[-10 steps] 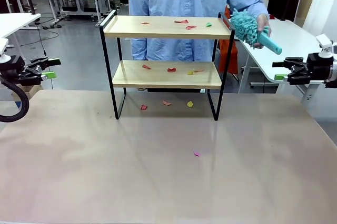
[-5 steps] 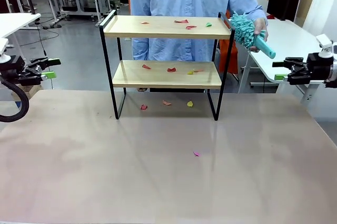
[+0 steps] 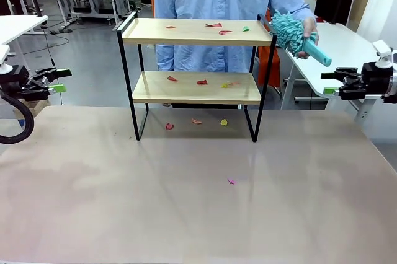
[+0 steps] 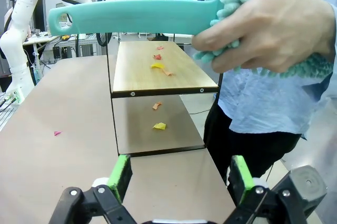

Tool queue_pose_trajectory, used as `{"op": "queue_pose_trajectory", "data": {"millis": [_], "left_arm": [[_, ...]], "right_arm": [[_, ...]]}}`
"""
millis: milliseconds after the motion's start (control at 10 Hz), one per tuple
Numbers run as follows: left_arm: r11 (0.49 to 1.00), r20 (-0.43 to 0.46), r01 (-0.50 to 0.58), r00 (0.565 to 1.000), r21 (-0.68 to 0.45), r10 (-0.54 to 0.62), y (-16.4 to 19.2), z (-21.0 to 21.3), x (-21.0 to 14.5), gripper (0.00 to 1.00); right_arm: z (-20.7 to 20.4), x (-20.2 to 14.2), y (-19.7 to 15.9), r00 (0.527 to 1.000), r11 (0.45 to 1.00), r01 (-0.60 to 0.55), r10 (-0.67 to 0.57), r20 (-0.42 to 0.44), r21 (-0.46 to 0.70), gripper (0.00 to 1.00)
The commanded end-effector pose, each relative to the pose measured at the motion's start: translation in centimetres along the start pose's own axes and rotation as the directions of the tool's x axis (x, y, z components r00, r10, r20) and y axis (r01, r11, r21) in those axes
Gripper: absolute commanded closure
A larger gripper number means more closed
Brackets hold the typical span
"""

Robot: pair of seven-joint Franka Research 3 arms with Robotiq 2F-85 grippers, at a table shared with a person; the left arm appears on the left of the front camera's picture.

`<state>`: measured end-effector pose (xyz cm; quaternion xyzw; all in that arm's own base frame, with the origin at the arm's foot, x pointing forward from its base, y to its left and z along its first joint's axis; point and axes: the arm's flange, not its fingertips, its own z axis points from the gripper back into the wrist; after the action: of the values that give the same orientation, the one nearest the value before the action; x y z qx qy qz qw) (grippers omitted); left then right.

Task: Clean the shelf.
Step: Pick up the Duster handed by the human.

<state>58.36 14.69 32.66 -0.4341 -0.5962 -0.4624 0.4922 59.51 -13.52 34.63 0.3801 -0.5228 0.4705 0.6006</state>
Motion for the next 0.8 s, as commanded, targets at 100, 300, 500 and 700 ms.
{"op": "queue_pose_trajectory", "data": {"millis": [100,300,500,700], "left_arm": [[1.000,-0.008,0.011,1.000,-0.010,-0.011,0.1,0.0,0.1,0.00],[1.000,-0.008,0.011,1.000,-0.010,-0.011,0.1,0.0,0.1,0.00],[1.000,-0.008,0.011,1.000,-0.010,-0.011,0.1,0.0,0.1,0.00],[1.000,-0.008,0.011,1.000,-0.010,-0.011,0.1,0.0,0.1,0.00]], "right_arm": [[0.7,1.5,0.5,0.999,1.000,0.008,-0.008,-0.045,-0.004,0.00],[2.9,6.5,1.1,0.989,0.995,0.072,-0.082,-0.127,-0.075,0.00],[5.5,13.1,2.2,0.924,0.958,0.181,-0.244,-0.295,-0.223,0.00],[5.5,18.9,4.4,0.846,0.885,0.254,-0.399,-0.355,-0.390,0.00]]}}
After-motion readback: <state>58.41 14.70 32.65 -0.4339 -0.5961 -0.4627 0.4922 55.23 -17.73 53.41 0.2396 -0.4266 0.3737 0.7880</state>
